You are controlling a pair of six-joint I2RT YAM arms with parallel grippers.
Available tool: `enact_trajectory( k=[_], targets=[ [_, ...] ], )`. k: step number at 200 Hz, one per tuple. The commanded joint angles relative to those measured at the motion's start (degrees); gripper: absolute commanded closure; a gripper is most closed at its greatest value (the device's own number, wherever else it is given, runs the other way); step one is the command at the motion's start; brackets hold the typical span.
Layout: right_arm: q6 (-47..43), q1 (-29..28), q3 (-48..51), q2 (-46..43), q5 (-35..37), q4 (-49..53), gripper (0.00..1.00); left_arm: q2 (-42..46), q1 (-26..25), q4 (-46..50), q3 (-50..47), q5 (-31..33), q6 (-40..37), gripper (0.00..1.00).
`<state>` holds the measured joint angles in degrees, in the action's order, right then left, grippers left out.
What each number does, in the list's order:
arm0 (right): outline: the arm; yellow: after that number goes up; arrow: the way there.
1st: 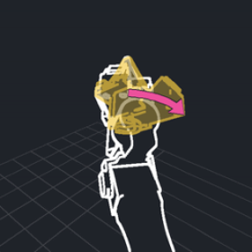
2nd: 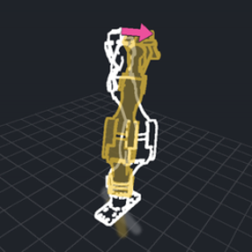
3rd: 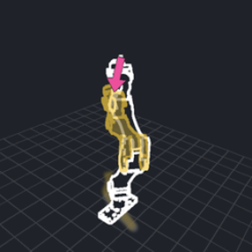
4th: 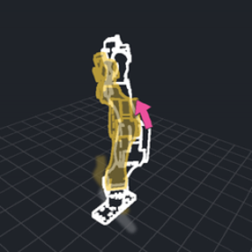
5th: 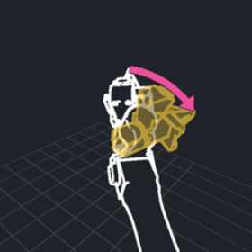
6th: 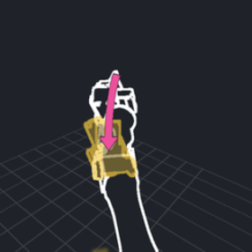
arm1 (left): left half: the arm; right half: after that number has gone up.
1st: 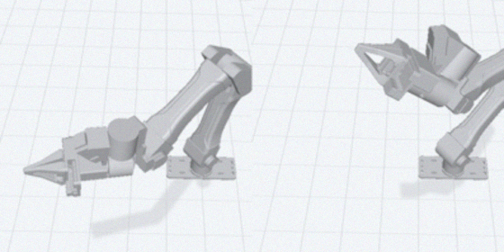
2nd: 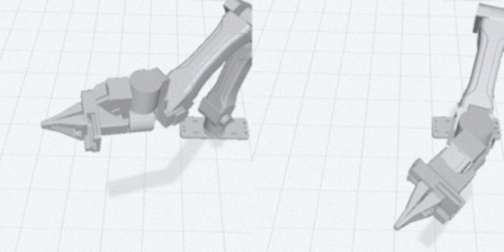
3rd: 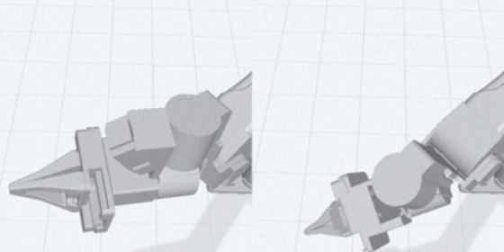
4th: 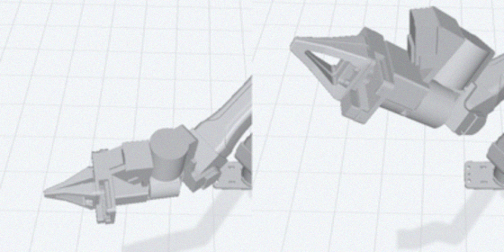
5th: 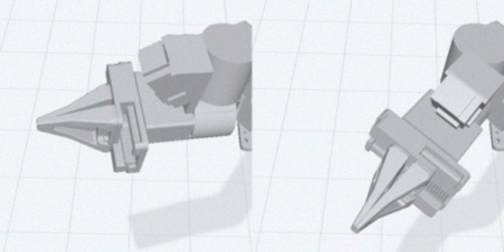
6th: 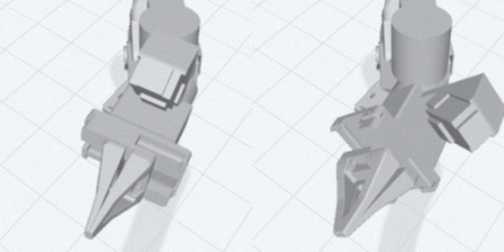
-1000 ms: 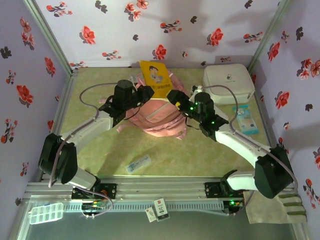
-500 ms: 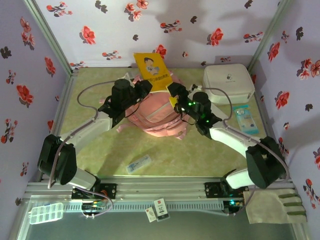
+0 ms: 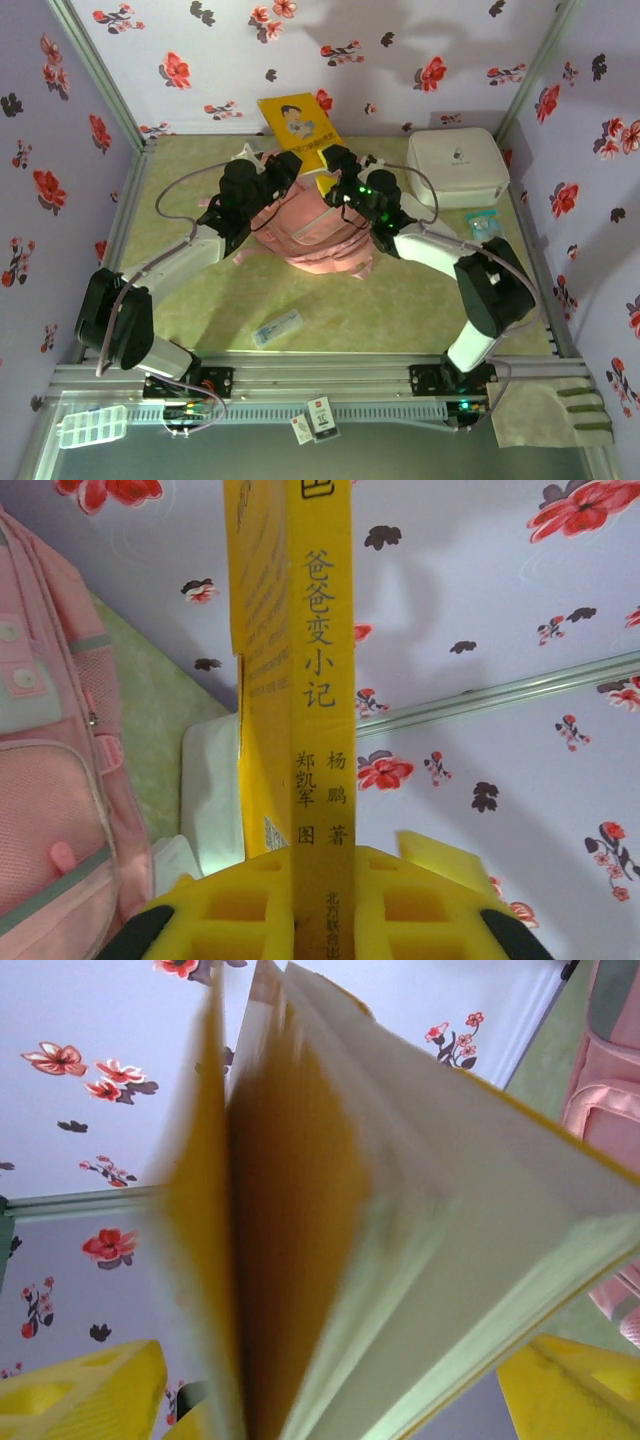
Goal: Pack the student bag
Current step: Pass the book.
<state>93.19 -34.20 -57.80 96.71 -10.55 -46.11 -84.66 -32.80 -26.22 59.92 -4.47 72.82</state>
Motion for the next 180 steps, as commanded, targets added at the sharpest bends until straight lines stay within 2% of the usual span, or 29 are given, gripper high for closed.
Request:
enact_trajectory(
  k=[1,27,80,102,117,140,171,180],
  targets=[
    [3.4,-0.4,-2.8,2.3,0.5,-7.0,0.15,1.2,-0.2,-8.4,-0.1,1.0,1.3,1.00],
    [2.4,-0.3,-3.2,3.1,2.6,-8.3,0.20,1.8,-0.2,-8.3,-1.1,1.1,1.6,1.00],
    [-1.5,-0.3,-2.7,2.2,3.4,-11.0,0.61,2.9,0.0,-4.5,-1.4,1.1,0.0,1.00],
    [-4.3,-0.3,-2.3,0.4,3.7,-7.6,0.84,3.5,0.3,-2.2,-1.6,1.3,-0.4,1.00],
    [-6.9,-0.2,-2.0,-1.2,4.3,-3.6,0.94,3.9,0.4,1.8,-0.9,1.0,-1.5,0.85],
    [-12.1,0.2,-0.7,-4.7,5.2,1.8,0.98,4.6,0.5,13.5,1.6,0.6,-7.5,0.51],
    [-19.8,2.5,2.5,-10.9,5.6,9.6,1.00,5.9,0.2,26.3,3.0,0.7,-19.0,0.23],
    [-22.7,3.4,3.3,-12.9,5.4,12.8,1.00,6.0,-0.3,28.6,3.0,0.9,-22.8,0.17]
  ],
)
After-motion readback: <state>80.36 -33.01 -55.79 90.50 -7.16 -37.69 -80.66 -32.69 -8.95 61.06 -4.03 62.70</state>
